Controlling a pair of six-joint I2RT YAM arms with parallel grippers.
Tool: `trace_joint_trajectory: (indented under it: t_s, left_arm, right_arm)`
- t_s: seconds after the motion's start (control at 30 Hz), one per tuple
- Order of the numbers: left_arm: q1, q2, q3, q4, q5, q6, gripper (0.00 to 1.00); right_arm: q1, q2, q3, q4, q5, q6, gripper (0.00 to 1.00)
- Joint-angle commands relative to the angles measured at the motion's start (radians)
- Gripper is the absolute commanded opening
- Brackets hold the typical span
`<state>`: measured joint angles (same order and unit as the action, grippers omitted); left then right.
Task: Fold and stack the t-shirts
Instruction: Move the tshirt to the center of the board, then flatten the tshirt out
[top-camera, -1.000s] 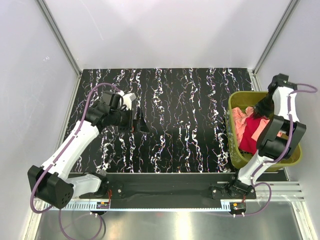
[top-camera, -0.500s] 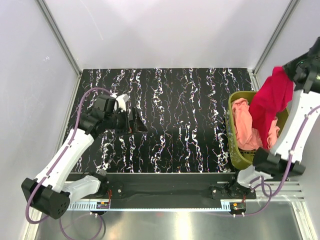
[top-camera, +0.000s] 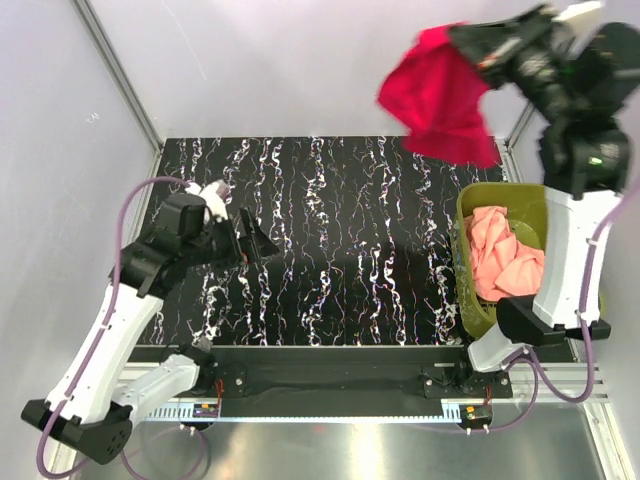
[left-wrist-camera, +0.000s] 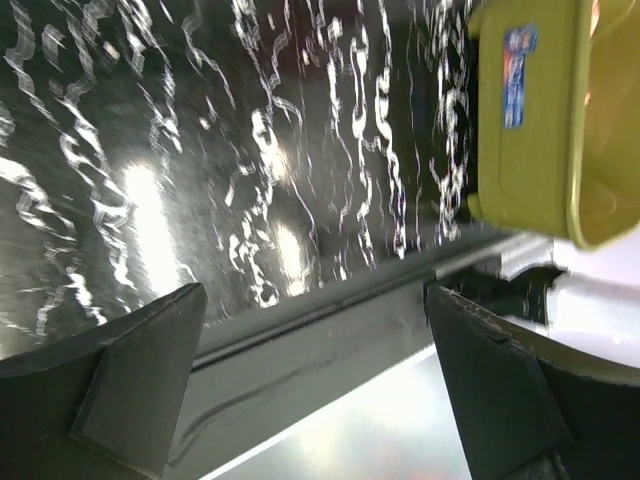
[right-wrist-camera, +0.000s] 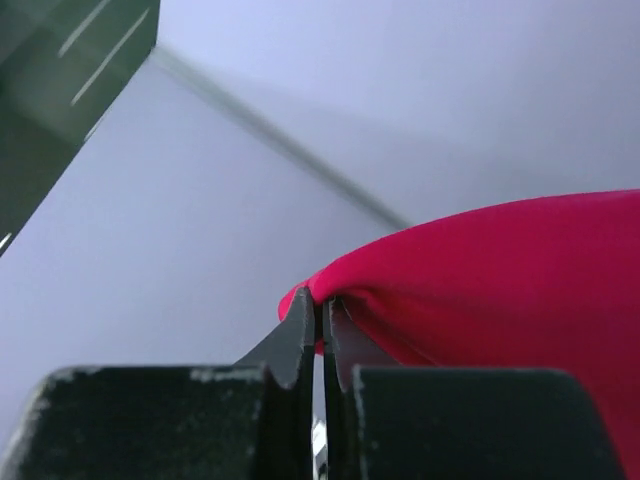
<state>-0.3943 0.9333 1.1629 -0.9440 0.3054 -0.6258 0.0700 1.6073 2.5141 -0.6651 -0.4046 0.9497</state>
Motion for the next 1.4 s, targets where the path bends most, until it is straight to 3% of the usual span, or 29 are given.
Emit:
trace_joint_trajectory:
  t_s: [0.0, 0.07, 0.1, 0.13, 0.2, 0.27, 0.3, 0.4, 0.57, 0.77, 0.9, 1.03, 1.3, 1.37]
  left_arm:
    - [0.003, -0.060, 0.098, -0.080, -0.179, -0.024, 0.98]
    - [0.005, -0.089, 0.126, -0.120, -0.244, -0.043, 0.98]
    - [0.005, -0.097, 0.133, -0.131, -0.258, -0.045, 0.98]
    - [0.005, -0.106, 0.139, -0.142, -0.275, -0.049, 0.98]
    - [0.005, -0.132, 0.159, -0.179, -0.328, -0.057, 0.98]
    - [0.005, -0.155, 0.188, -0.240, -0.400, -0.064, 0.98]
    - [0.005, -0.162, 0.198, -0.263, -0.426, -0.066, 0.99]
    - [0.005, -0.195, 0.187, -0.300, -0.469, -0.060, 0.99]
    - [0.005, -0.145, 0.091, -0.266, -0.379, -0.063, 0.99]
    - [0.005, 0.028, -0.031, -0.126, -0.348, -0.075, 0.99]
    - [0.008, 0.140, -0.120, 0.002, -0.312, -0.074, 0.94]
    - [0.035, 0.274, -0.175, 0.097, -0.244, -0.049, 0.92]
    - [0.069, 0.590, -0.126, 0.198, -0.158, -0.026, 0.91]
    - [0.071, 0.647, -0.123, 0.221, -0.140, -0.023, 0.89]
  right_arm:
    - [0.199, -0.013, -0.113, 0.142, -0.080, 0.060, 0.00]
    - [0.347, -0.023, -0.259, 0.128, -0.056, 0.041, 0.01]
    - [0.388, -0.038, -0.378, 0.119, -0.040, 0.035, 0.07]
    - [0.460, -0.044, -0.438, 0.105, -0.030, 0.032, 0.15]
    - [0.507, -0.062, -0.605, 0.076, -0.033, 0.023, 0.38]
    - [0.547, -0.101, -0.714, 0.039, -0.001, -0.011, 0.55]
    - [0.551, -0.159, -0.826, 0.030, 0.018, -0.020, 0.69]
    - [0.547, -0.246, -0.963, -0.037, 0.078, -0.084, 0.81]
    - [0.548, -0.244, -1.049, -0.175, 0.144, -0.215, 0.80]
    - [0.548, -0.074, -1.065, -0.058, 0.191, -0.348, 0.75]
    - [0.548, 0.185, -0.875, -0.013, 0.214, -0.434, 0.71]
    - [0.515, 0.412, -0.648, -0.076, 0.201, -0.473, 0.73]
    - [0.435, 0.782, -0.295, -0.183, 0.116, -0.470, 0.77]
    - [0.430, 0.809, -0.290, -0.168, 0.102, -0.463, 0.75]
